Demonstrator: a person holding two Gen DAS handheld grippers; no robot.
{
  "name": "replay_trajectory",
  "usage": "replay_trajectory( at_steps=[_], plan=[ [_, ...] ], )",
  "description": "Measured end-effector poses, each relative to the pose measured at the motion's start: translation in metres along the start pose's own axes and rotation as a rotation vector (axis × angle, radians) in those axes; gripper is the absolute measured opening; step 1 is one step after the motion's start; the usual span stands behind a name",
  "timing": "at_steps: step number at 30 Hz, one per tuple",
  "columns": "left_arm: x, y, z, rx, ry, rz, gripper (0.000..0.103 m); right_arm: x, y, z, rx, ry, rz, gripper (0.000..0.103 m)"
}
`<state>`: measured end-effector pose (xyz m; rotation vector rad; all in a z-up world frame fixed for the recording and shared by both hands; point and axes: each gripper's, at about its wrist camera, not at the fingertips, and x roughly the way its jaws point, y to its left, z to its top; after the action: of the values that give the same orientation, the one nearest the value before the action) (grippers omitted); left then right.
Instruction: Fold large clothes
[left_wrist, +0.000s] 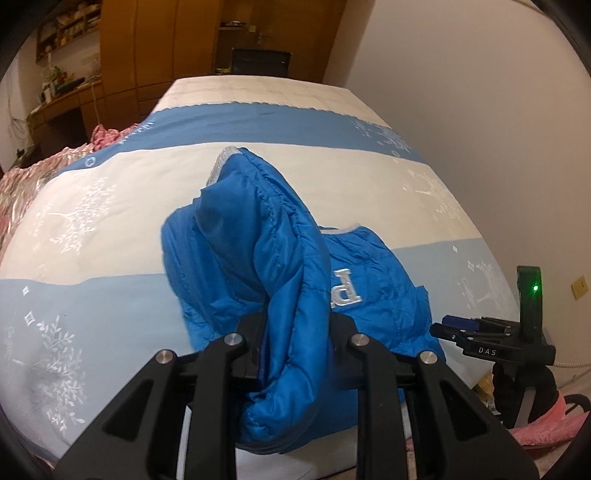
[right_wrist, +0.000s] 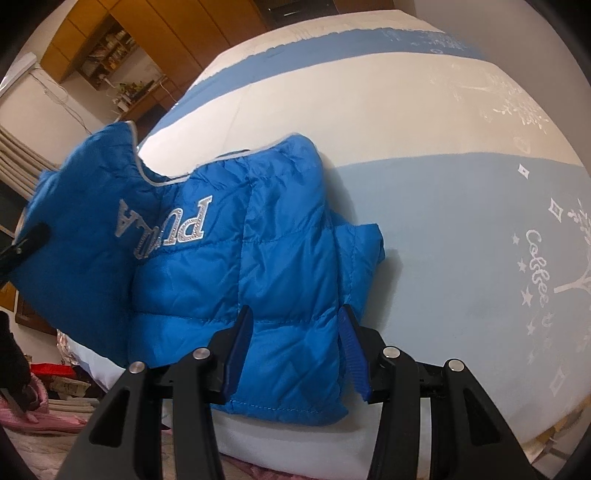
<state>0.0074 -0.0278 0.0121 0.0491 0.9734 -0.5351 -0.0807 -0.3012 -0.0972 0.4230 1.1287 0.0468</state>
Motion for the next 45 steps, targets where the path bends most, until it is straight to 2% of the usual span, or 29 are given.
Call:
replay_trajectory(
  at_steps=[15, 20, 26, 30, 33, 35, 39, 42, 45],
  plan=[
    [0.084, -0.043, -0.014, 0.105, 0.168, -0.072, 0.025, -0.002, -0.013, 0.005, -0.01, -0.001, 0.022, 0.048],
    [0.112, -0.044, -0.026, 0.102, 0.234, -0.107, 0.031, 0.001, -0.013, 0.006, -0.001, 0.013, 0.014, 0.049],
    [0.132, -0.038, -0.039, 0.093, 0.256, -0.154, 0.031, 0.012, -0.009, 0.005, 0.013, 0.044, -0.016, 0.049],
    [0.12, -0.026, -0.034, 0.044, 0.27, -0.247, 0.035, 0.014, -0.003, 0.009, 0.009, 0.056, -0.041, 0.049],
    [0.095, -0.018, -0.027, 0.015, 0.266, -0.35, 0.045, 0.008, 0.006, 0.018, -0.001, 0.057, -0.058, 0.049],
    [0.073, -0.01, -0.021, -0.015, 0.244, -0.424, 0.054, 0.003, 0.015, 0.026, -0.014, 0.063, -0.086, 0.049],
    [0.031, 0.008, -0.012, -0.04, 0.19, -0.492, 0.057, -0.008, 0.044, 0.039, -0.069, 0.041, -0.102, 0.055],
    [0.01, 0.026, -0.008, -0.053, 0.138, -0.461, 0.058, -0.015, 0.068, 0.045, -0.114, 0.017, -0.101, 0.056],
    [0.009, 0.047, -0.004, -0.045, 0.104, -0.283, 0.058, -0.02, 0.09, 0.052, -0.151, -0.003, -0.079, 0.061]
  ],
)
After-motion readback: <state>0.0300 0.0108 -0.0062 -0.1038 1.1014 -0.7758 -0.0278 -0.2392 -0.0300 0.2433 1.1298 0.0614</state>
